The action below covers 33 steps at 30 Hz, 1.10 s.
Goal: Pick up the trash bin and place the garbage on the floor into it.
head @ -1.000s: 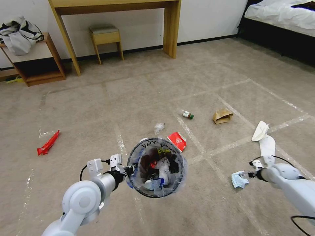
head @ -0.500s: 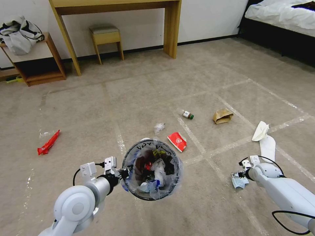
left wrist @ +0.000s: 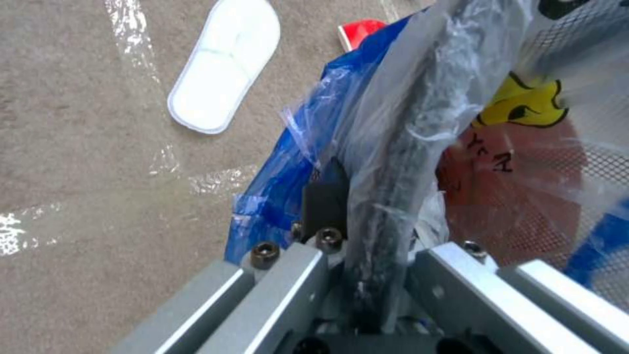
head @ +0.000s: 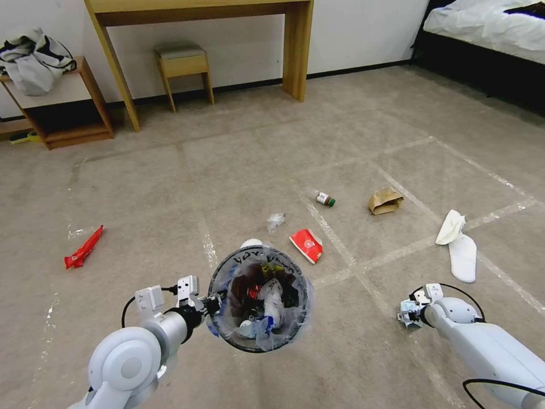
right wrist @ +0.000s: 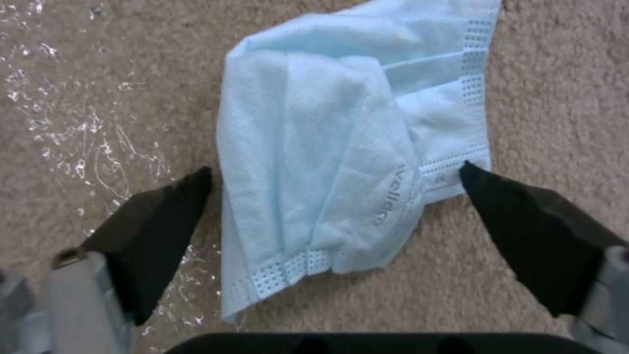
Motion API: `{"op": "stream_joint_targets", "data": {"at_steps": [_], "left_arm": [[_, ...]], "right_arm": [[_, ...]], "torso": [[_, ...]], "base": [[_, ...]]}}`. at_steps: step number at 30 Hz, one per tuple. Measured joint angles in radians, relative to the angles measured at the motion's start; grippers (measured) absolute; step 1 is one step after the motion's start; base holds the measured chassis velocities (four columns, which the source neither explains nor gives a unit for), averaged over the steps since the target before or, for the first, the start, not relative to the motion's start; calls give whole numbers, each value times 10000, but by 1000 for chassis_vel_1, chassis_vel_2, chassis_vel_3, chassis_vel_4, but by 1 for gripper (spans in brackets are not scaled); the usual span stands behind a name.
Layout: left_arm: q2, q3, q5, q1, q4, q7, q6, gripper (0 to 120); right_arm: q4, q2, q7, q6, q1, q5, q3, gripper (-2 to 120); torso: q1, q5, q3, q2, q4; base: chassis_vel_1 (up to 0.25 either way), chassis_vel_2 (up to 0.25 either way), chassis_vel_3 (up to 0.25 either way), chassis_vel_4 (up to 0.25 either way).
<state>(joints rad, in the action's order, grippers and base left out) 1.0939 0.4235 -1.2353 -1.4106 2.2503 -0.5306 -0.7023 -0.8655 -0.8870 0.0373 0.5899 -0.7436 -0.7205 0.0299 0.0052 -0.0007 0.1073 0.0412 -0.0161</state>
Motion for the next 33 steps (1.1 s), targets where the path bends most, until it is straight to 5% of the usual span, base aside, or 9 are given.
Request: {"op": "stream_joint_targets", "data": {"at_steps": [11,21,28,30,33], "left_arm": [[27,-26,79,-45,-23,94,40,0],[60,-103,85,30,30,99,55,0],[60,-136,82,109,54,65,73,0],[62,-139,82,100,62,56,75,0],[74,-145,83,100,64,61,75,0]], "right_arm": [[222,-161,-8,-149,-106,168,-219,86],[-375,134,259,-173,-579,-23,-423,86],[-614,282,286,-138,-809,-162,-583,73],[-721,394,445,-86,-961,-224,-673,62],[-835,412,462,-69,-1011,-301,-698,53]], "torso": [[-2,-8,-4,6,-3],[2,32,8,-6,8],[3,25,6,-5,9],[4,-6,6,-7,-27],[3,15,4,-6,-21]], "base": [[0,0,0,0],[0,0,0,0],[0,0,0,0],[-31,-13,-5,-4],[-41,-17,-29,-35]]}}
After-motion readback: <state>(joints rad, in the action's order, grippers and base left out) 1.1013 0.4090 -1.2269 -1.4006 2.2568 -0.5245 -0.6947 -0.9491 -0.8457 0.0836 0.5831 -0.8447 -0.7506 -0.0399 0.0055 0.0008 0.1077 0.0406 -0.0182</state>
